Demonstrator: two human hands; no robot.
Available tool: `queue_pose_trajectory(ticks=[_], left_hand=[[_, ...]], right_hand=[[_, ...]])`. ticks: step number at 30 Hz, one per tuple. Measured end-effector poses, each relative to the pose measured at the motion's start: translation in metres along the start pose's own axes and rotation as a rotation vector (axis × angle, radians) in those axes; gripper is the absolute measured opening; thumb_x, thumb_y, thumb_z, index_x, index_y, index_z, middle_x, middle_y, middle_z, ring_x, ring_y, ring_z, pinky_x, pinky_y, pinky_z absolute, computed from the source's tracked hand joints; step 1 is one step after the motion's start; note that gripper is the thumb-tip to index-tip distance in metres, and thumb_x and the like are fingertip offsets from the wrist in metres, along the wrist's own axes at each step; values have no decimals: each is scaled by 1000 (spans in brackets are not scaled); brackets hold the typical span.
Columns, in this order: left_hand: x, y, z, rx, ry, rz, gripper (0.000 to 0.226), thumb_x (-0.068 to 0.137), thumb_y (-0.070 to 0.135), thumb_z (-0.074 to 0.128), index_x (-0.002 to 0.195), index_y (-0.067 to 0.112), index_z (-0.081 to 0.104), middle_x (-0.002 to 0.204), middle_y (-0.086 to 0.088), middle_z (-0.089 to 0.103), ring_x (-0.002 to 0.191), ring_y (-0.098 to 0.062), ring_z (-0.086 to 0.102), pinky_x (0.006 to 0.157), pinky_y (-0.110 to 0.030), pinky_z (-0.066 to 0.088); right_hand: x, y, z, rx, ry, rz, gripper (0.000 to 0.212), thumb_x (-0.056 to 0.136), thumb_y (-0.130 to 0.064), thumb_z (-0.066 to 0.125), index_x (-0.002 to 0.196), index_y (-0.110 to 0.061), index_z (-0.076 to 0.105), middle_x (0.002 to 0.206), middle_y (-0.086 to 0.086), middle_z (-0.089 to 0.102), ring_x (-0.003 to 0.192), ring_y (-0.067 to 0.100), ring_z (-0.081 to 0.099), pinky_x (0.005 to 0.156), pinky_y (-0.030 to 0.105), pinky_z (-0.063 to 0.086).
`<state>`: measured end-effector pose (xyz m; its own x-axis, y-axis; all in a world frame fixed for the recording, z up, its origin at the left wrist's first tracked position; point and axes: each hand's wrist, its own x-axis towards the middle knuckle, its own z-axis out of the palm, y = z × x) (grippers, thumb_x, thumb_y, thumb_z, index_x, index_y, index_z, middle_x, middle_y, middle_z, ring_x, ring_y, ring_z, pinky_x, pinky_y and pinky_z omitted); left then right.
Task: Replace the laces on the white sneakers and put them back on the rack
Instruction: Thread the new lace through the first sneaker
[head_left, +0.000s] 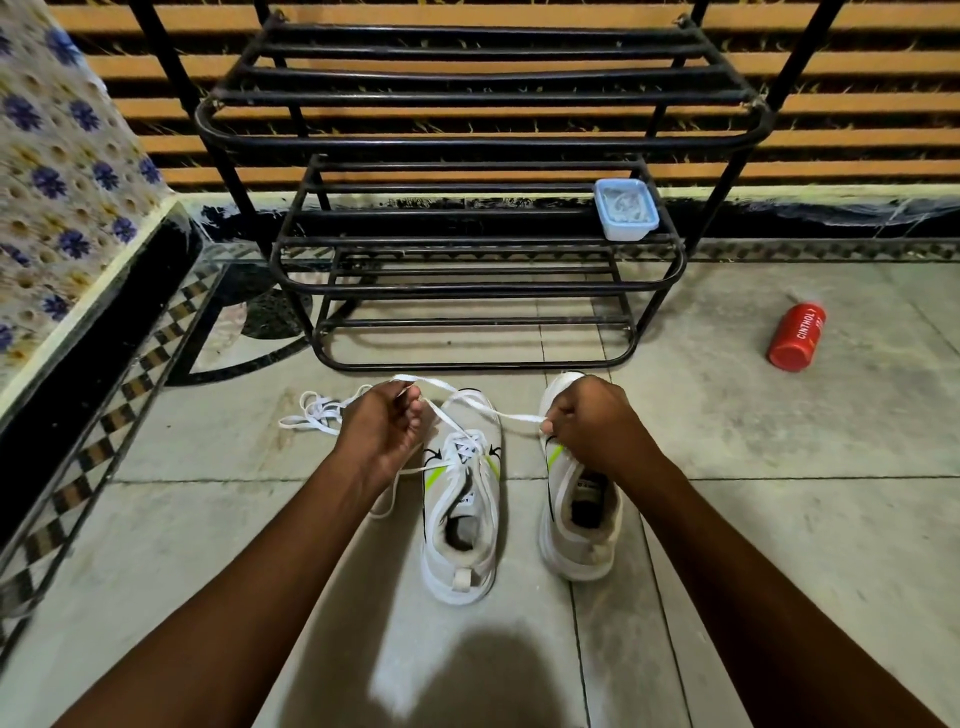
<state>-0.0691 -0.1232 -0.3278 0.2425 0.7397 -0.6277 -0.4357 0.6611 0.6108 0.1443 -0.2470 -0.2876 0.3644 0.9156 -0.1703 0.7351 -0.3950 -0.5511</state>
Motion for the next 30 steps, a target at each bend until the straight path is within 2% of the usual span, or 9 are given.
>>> queue_pose_trajectory(ticks=[3, 7, 9, 11, 15, 19, 21, 24, 30], left_hand=[[1, 1, 2, -6, -53, 20, 14, 103, 8, 52, 98, 4, 64, 70, -6, 72, 56, -11, 66, 52, -17, 54], [-3, -4, 5, 89, -176, 91, 29, 100, -3, 56, 126, 10, 53, 111, -19, 76, 98, -25, 76, 73, -27, 62], [-12, -11, 6, 282, -147, 164, 46, 96, -10, 61, 130, 15, 44, 110, -19, 76, 99, -29, 74, 78, -32, 61], [-22, -20, 3, 535, -118, 260, 49, 89, -12, 67, 127, 14, 50, 97, -13, 77, 84, -25, 73, 71, -32, 60], [-45, -41, -19, 1158, -213, 451, 54, 51, 20, 74, 105, 25, 69, 92, -1, 63, 76, -14, 61, 69, -25, 52], [-45, -57, -41, 1576, -216, 634, 49, 61, 24, 82, 105, 25, 63, 93, 3, 52, 79, -13, 56, 72, -27, 47], [-42, -59, -45, 1543, -106, 690, 30, 67, 28, 81, 93, 26, 64, 83, 7, 59, 74, -13, 59, 69, -32, 49], [-40, -60, -49, 1394, 14, 644, 15, 75, 24, 83, 80, 25, 68, 71, 11, 69, 69, -6, 66, 67, -29, 53], [-33, -58, -60, 1223, 58, 521, 10, 81, 18, 81, 77, 20, 72, 64, 3, 65, 59, -8, 58, 63, -27, 46]], right_hand=[[2, 0, 3, 27, 31, 7, 13, 86, -19, 76, 80, -9, 80, 58, -8, 56, 76, 18, 58, 68, 23, 36], [8, 1, 15, 183, 42, 44, 15, 87, -28, 75, 80, -15, 74, 72, -4, 62, 78, 16, 59, 68, 21, 38], [7, -1, 19, 288, 55, 78, 16, 90, -27, 73, 85, -12, 69, 71, 0, 65, 66, 12, 63, 59, 18, 42], [4, -6, 23, 469, 23, 141, 15, 92, -18, 71, 87, -6, 65, 63, 6, 67, 51, 15, 65, 52, 26, 52], [-6, -11, 33, 727, -50, 247, 10, 89, -2, 73, 83, 1, 66, 70, 18, 73, 63, 34, 75, 68, 52, 62], [-15, -17, 42, 873, -140, 286, 8, 85, 16, 69, 93, 13, 67, 77, 23, 70, 66, 32, 75, 61, 36, 64], [-17, -20, 46, 877, -121, 258, 7, 84, 17, 69, 90, 13, 69, 81, 29, 70, 70, 35, 75, 61, 33, 63], [-17, -24, 57, 856, -15, 176, 5, 81, 15, 71, 82, 10, 70, 76, 29, 70, 68, 38, 73, 69, 44, 62], [-16, -35, 89, 492, 117, 29, 16, 72, -8, 81, 70, -20, 69, 67, -9, 74, 71, 9, 73, 67, 26, 56]])
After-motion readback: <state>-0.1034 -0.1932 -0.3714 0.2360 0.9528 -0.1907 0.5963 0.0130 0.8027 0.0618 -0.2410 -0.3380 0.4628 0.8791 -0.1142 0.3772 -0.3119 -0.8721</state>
